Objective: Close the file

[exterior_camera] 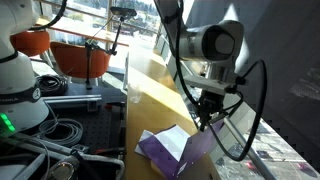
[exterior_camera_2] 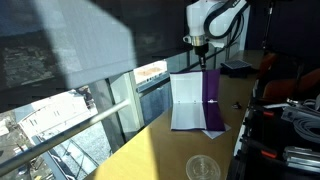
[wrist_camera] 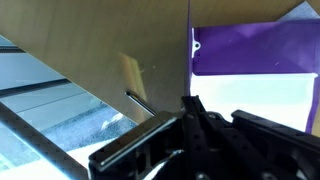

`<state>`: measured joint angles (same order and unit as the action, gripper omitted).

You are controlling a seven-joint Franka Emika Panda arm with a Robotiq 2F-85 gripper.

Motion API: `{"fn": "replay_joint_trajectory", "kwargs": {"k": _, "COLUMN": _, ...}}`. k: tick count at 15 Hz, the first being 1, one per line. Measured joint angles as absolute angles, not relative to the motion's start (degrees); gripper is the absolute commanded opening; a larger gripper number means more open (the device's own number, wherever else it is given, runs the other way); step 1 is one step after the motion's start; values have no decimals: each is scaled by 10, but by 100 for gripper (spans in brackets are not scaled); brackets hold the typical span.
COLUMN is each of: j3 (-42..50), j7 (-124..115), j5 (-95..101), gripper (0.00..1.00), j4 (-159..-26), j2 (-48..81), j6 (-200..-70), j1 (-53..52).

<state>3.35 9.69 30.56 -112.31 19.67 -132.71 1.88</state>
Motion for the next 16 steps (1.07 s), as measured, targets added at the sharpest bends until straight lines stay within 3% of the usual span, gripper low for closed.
{"fn": "replay_joint_trajectory", "kwargs": {"k": 16, "j3": 30, "j7": 58, "j5": 463, "gripper": 0, "j4": -1177, "j2": 193, "j6": -1317, "j1": -17}}
